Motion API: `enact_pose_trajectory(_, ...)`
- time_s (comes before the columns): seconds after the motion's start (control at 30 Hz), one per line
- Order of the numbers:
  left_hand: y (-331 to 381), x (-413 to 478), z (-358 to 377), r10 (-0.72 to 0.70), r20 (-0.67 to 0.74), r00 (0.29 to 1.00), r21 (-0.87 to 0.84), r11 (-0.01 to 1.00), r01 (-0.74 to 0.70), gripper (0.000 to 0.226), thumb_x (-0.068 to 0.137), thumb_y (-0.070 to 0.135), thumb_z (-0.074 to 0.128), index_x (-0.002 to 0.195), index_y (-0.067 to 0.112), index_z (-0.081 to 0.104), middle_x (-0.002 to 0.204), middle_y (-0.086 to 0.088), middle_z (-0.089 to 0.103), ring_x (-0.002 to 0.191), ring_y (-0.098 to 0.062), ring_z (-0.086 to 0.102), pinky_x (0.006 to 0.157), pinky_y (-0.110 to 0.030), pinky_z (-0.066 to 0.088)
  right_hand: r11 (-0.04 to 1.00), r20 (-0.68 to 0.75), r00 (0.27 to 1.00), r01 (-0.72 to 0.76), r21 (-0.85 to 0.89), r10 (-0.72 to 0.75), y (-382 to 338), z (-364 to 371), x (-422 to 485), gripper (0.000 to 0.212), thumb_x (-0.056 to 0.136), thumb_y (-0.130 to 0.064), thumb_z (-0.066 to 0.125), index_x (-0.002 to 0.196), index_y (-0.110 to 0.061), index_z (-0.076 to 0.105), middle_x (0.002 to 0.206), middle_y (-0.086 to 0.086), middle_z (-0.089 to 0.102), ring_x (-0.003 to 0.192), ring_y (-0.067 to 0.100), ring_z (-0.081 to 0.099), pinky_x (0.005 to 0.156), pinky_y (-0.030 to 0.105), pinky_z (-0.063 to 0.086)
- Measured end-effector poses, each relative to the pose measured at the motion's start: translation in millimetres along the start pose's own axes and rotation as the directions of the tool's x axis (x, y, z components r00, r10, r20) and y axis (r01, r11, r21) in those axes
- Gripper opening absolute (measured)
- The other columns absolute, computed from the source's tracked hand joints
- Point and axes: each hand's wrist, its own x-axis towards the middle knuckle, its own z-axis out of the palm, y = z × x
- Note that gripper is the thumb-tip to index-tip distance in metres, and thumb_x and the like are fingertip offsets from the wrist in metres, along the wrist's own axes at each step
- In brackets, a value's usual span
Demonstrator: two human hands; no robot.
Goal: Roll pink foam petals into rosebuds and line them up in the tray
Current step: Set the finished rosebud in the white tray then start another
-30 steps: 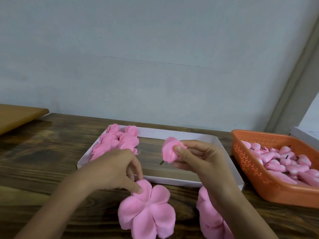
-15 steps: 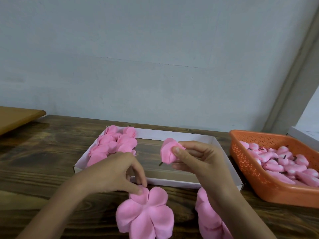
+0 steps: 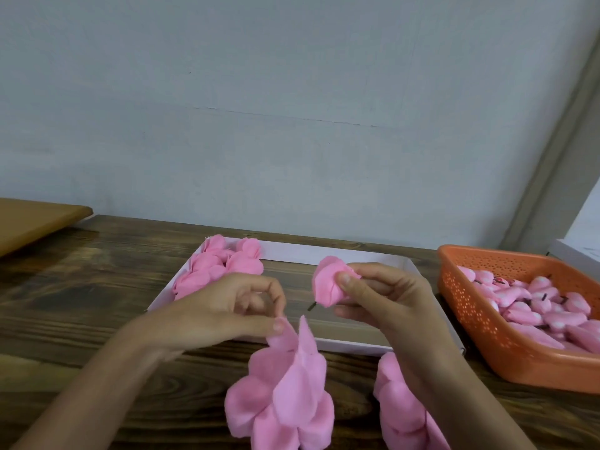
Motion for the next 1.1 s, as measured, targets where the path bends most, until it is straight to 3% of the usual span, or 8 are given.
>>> enact_pose_trajectory(0.07,-2,1,5,-0.045,-0.021,0.999,-0.220,0.975,0.039,0.015,0.096,0.010,0.070,0.085,0.020,0.066,0.083,-0.001,0.067,0.083,-0.012,0.066,0.081,-0.024,0.056,1.000,-0.027,1.000,-0.002,0.021,0.002,-2,-2,1,0.022,0.079,-0.021,0.079,0.096,-0.007,0.082,0.090,0.019,0.079,0.080,0.023,0.078,0.073,0.031,0.064)
enact_pose_trajectory(0.17,-4,11,17,-0.095,-0.080,0.992,-0.556,0.830,0.035,0.015,0.088,0.006,0.060,0.078,0.016,0.063,0.077,-0.004,0.055,0.071,-0.014,0.058,0.068,-0.029,0.057,0.998,-0.059,0.998,0.026,0.052,-0.023,-3,-5,3,0.022,0.077,-0.023,0.079,0.095,-0.010,0.083,0.090,0.019,0.079,0.078,0.020,0.077,0.071,0.028,0.062)
enact_pose_trajectory(0.27,-4,23,28,-0.136,-0.140,0.981,-0.710,0.705,-0.004,0.008,0.081,0.007,0.054,0.075,0.012,0.058,0.076,-0.008,0.050,0.067,-0.018,0.053,0.065,-0.033,0.054,0.993,-0.100,0.993,0.065,0.094,-0.055,-4,-7,3,0.026,0.077,-0.026,0.080,0.098,-0.011,0.082,0.093,0.019,0.079,0.082,0.024,0.078,0.071,0.027,0.061)
enact_pose_trajectory(0.53,-1,59,31,-0.401,-0.328,0.855,-0.632,0.766,0.117,0.036,0.096,0.007,0.053,0.127,-0.010,0.058,0.107,-0.021,0.066,0.091,-0.031,0.062,0.073,-0.038,0.056,0.991,-0.157,0.980,0.131,0.028,-0.125,3,-11,8,0.017,0.080,-0.018,0.078,0.095,-0.012,0.083,0.089,0.015,0.080,0.082,0.024,0.078,0.068,0.023,0.061)
enact_pose_trajectory(0.67,-10,65,37,-0.412,-0.420,0.809,-0.622,0.780,0.074,0.028,0.093,0.001,0.055,0.119,-0.008,0.064,0.102,-0.017,0.073,0.086,-0.029,0.068,0.063,-0.035,0.057,0.993,-0.152,0.981,0.121,-0.009,-0.121,13,-9,8,0.013,0.081,-0.019,0.078,0.093,-0.016,0.084,0.088,0.012,0.080,0.083,0.024,0.079,0.070,0.026,0.062)
enact_pose_trajectory(0.83,-21,62,49,-0.391,-0.439,0.809,-0.615,0.787,0.047,0.036,0.097,-0.001,0.056,0.075,0.013,0.081,0.093,-0.016,0.077,0.081,-0.029,0.075,0.065,-0.039,0.059,0.987,-0.131,0.981,0.134,-0.084,-0.145,24,-7,10,0.014,0.081,-0.023,0.078,0.093,-0.017,0.084,0.089,0.011,0.081,0.086,0.027,0.079,0.073,0.033,0.065)
enact_pose_trajectory(0.93,-21,59,53,-0.372,-0.416,0.830,-0.602,0.797,0.055,0.024,0.097,0.002,0.058,0.088,0.006,0.080,0.103,-0.026,0.075,0.090,-0.037,0.074,0.071,-0.039,0.059,0.983,-0.112,0.979,0.162,-0.088,-0.172,27,-4,9,0.010,0.083,-0.019,0.078,0.089,-0.018,0.085,0.085,0.012,0.080,0.083,0.027,0.079,0.072,0.029,0.063)
enact_pose_trajectory(1.1,-20,60,54,-0.363,-0.432,0.825,-0.603,0.797,0.035,0.017,0.098,0.001,0.058,0.101,-0.004,0.074,0.107,-0.029,0.073,0.087,-0.033,0.072,0.072,-0.037,0.057,0.977,-0.096,0.976,0.185,-0.105,-0.196,31,-5,11,0.013,0.088,-0.007,0.076,0.089,-0.017,0.085,0.083,0.012,0.080,0.083,0.028,0.079,0.074,0.031,0.063)
